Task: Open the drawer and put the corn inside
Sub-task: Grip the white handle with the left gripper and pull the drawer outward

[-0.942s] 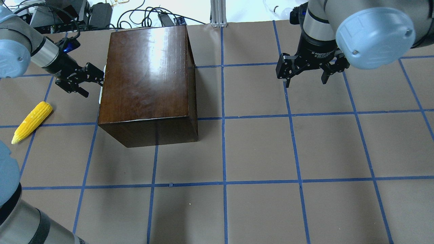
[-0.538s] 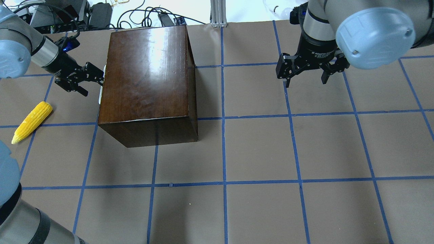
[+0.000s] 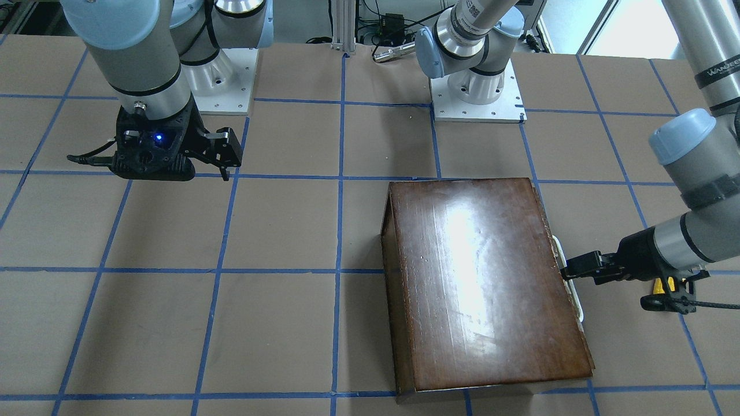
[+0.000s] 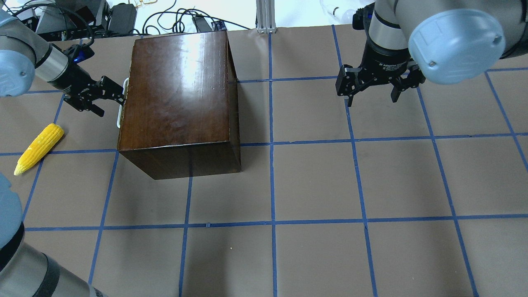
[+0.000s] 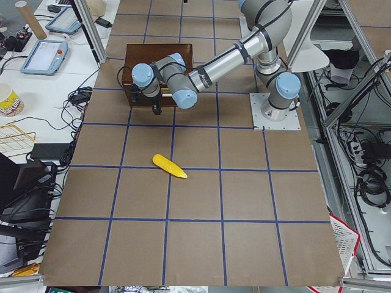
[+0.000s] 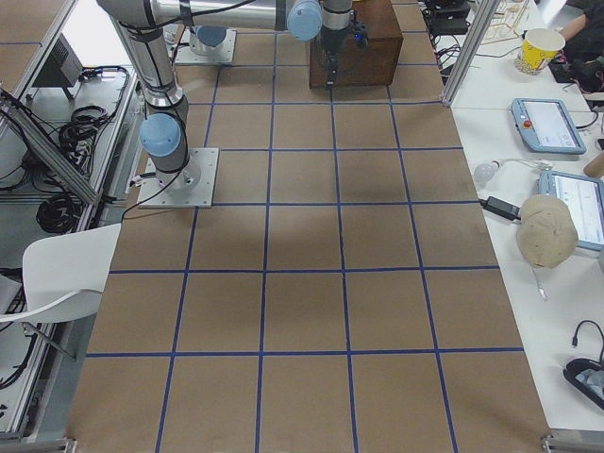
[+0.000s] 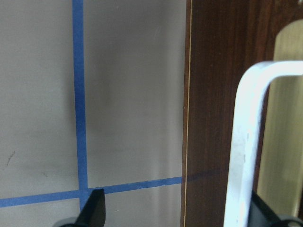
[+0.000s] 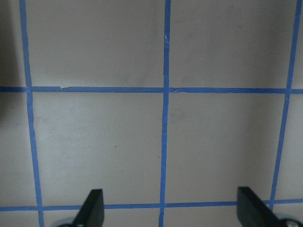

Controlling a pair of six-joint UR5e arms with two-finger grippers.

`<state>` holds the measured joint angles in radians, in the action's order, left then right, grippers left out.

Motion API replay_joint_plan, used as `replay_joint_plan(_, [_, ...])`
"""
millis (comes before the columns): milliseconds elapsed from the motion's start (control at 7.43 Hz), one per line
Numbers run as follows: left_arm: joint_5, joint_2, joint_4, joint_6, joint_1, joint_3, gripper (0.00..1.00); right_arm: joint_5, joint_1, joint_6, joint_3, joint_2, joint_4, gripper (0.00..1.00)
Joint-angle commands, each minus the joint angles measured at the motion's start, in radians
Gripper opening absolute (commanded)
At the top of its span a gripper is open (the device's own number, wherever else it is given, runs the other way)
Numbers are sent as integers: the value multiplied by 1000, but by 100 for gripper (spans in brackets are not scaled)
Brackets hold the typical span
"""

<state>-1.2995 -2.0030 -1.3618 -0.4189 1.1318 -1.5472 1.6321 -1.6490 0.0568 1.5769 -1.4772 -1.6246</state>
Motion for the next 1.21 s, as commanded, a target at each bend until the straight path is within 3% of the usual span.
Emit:
replay_joint_plan(0, [0,0,1,-29,-21,1,100,0,0,-2,0,0,-1,100])
replay_joint_plan(1077, [-1,0,1,-143,-95,2,100,0,0,0,0,0,-1,100])
